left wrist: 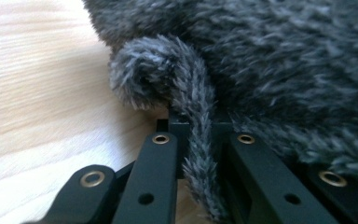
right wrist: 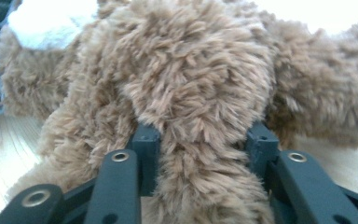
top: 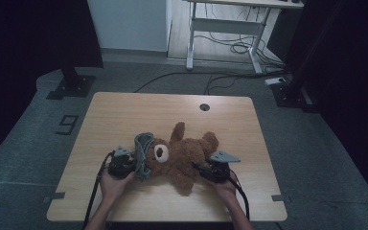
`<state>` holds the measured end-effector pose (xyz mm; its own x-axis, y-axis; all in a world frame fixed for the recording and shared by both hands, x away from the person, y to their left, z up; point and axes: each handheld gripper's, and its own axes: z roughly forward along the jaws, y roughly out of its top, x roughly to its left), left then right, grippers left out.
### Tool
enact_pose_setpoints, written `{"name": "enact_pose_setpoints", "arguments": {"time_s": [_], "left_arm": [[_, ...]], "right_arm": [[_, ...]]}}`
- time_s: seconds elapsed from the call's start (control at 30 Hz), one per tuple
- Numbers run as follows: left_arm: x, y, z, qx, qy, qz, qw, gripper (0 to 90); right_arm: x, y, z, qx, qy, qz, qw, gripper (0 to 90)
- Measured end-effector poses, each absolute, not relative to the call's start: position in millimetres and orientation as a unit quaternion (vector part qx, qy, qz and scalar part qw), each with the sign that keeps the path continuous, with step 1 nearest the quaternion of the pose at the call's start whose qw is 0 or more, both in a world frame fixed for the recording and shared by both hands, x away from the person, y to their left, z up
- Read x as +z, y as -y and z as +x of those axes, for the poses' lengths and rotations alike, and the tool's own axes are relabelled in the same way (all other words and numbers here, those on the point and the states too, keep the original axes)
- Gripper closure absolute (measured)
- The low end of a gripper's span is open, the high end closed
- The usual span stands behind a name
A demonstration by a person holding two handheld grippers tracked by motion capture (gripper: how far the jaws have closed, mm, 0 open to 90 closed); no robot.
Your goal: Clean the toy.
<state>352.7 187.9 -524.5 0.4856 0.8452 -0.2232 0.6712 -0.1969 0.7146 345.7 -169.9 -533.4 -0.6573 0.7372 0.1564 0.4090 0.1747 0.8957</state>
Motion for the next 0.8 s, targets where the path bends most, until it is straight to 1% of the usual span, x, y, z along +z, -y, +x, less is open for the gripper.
{"name": "enact_pose_setpoints", "arguments": {"time_s": [0.17, 0.33, 0.43, 0.53, 0.67, 0.7, 0.8], "left_arm": [[-527.5, -185.8, 367.4, 0.09, -0.505, 0.751, 0.416, 84.9], [-527.9, -168.7, 388.8, 0.099, -0.503, 0.754, 0.41, 84.9], [-525.9, -164.1, 399.7, 0.098, -0.505, 0.755, 0.407, 84.9], [-514.2, -167.8, 401.7, 0.114, -0.501, 0.756, 0.406, 84.7], [-486.1, -180.4, 399.8, 0.123, -0.494, 0.733, 0.45, 84.6], [-476.0, -178.8, 400.1, 0.128, -0.489, 0.731, 0.459, 84.6], [-457.0, -162.5, 405.4, 0.137, -0.469, 0.744, 0.456, 84.5]], "right_arm": [[-531.1, 170.2, 351.3, 0.52, -0.752, 0.363, 0.179, 62.8], [-530.7, 175.3, 369.1, 0.505, -0.745, 0.378, 0.216, 62.8], [-533.2, 184.0, 386.0, 0.511, -0.735, 0.393, 0.212, 62.5], [-531.9, 187.5, 392.3, 0.51, -0.737, 0.396, 0.2, 62.3], [-534.5, 188.2, 387.7, 0.516, -0.742, 0.382, 0.195, 62.2], [-535.1, 187.8, 385.8, 0.515, -0.744, 0.38, 0.194, 62.2], [-534.7, 186.5, 381.0, 0.508, -0.749, 0.376, 0.196, 62.2]]}}
